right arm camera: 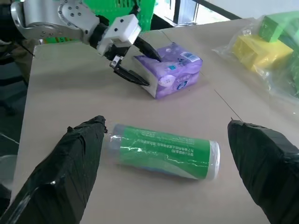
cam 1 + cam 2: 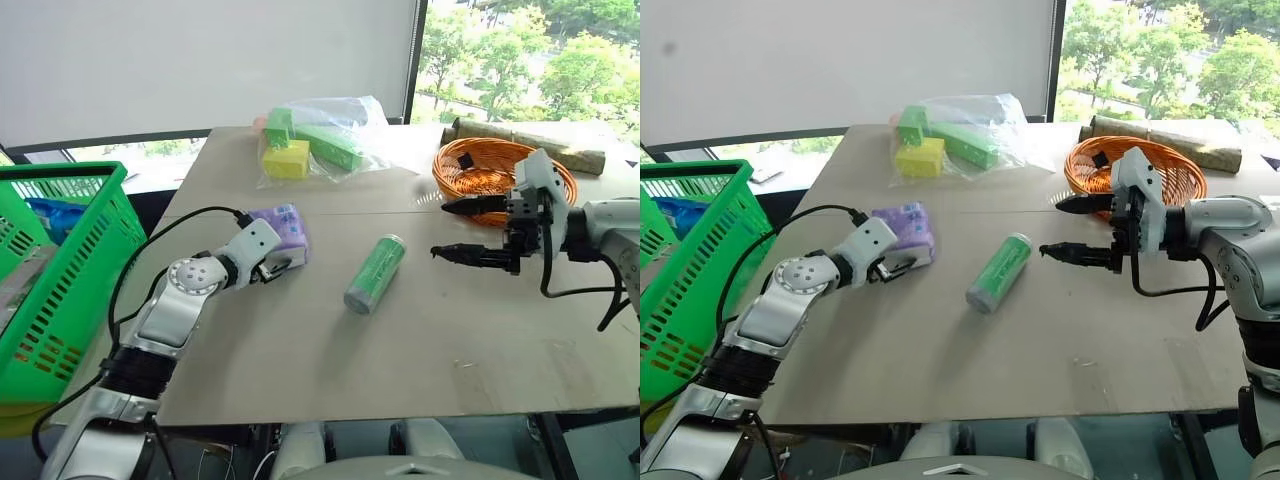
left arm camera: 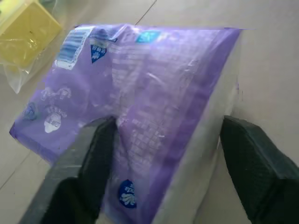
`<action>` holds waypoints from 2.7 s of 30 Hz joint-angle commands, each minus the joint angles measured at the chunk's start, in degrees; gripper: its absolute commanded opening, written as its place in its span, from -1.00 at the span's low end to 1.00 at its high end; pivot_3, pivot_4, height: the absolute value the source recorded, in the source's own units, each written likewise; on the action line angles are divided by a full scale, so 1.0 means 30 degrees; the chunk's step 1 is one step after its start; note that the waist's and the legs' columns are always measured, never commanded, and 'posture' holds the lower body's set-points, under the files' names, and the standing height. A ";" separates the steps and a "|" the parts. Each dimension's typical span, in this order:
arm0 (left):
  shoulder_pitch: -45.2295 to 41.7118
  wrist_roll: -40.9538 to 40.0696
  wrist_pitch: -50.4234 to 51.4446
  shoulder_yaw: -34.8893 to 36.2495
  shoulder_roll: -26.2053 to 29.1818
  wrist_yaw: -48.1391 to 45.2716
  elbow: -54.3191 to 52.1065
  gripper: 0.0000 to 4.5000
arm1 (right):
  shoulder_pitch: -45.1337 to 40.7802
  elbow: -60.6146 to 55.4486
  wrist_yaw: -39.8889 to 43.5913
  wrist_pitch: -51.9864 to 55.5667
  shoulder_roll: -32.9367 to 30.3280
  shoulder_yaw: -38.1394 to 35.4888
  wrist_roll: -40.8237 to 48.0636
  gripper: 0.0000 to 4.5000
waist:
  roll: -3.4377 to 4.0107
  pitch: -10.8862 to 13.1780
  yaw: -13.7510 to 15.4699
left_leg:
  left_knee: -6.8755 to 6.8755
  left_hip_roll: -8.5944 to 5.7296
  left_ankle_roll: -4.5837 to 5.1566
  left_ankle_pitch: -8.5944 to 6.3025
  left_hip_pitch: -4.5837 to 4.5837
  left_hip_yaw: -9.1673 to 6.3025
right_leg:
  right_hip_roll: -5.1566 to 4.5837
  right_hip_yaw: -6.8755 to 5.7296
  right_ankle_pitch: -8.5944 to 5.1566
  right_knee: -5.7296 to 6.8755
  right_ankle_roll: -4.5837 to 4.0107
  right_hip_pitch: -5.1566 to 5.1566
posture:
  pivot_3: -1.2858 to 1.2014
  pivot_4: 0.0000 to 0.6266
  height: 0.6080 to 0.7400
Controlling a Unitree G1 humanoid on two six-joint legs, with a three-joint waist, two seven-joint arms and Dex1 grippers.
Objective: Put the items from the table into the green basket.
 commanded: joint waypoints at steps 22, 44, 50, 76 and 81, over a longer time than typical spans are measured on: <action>0.0883 0.3987 0.4405 1.1515 0.7294 0.2523 -0.4988 -0.79 | -0.5142 0.1591 -0.0631 0.0290 0.3633 -0.0174 0.3340 1.00 | -0.0113 0.0046 -0.0308 | -0.0080 0.0042 -0.0009 -0.0005 -0.0050 0.0021 | -0.0030 0.0027 0.0006 -0.0009 0.0007 -0.0086 | 0.02 -1.00 1.00; 0.1672 0.2269 0.3804 1.3519 0.3649 0.4405 -0.3693 0.57 | -0.5240 0.2752 -0.1046 -0.0464 0.4437 -0.0633 0.3250 1.00 | -0.0342 -0.0189 0.1253 | -0.0111 0.0012 -0.0126 -0.0047 -0.0326 0.0082 | -0.0395 -0.0170 0.0036 0.0017 -0.0039 -0.0371 | 0.02 -1.00 1.00; 0.0083 -0.3698 0.7527 0.7709 -0.1764 0.0605 -0.8654 0.57 | -0.2049 0.3595 -0.0666 -0.2404 0.1810 0.0245 -0.0081 1.00 | -0.0370 -0.0279 0.1202 | -0.0042 -0.0029 -0.0017 -0.0014 -0.0357 0.0114 | -0.0412 -0.0185 0.0041 -0.0014 -0.0028 -0.0323 | -0.02 -1.00 1.00; 0.0926 -0.6179 1.7079 0.0472 -0.9175 0.6010 -0.8191 0.57 | 0.6782 0.0215 -0.0520 -0.5055 -0.1170 -0.1865 -0.1531 1.00 | -0.0202 -0.0325 -0.1676 | 0.0107 0.0007 0.0064 -0.0048 0.0057 0.0076 | 0.0034 0.0069 0.0065 -0.0022 0.0065 0.0068 | -0.18 -1.00 1.00; 0.0996 -0.5801 1.6666 -0.0078 -0.8696 0.6266 -0.7838 0.20 | 0.6992 -0.0384 -0.0415 -0.4405 -0.1210 -0.2045 -0.0545 1.00 | -0.0180 -0.0348 -0.1841 | 0.0105 0.0008 0.0064 -0.0048 0.0100 0.0017 | 0.0038 0.0018 0.0063 -0.0018 0.0065 0.0117 | -0.18 -1.00 1.00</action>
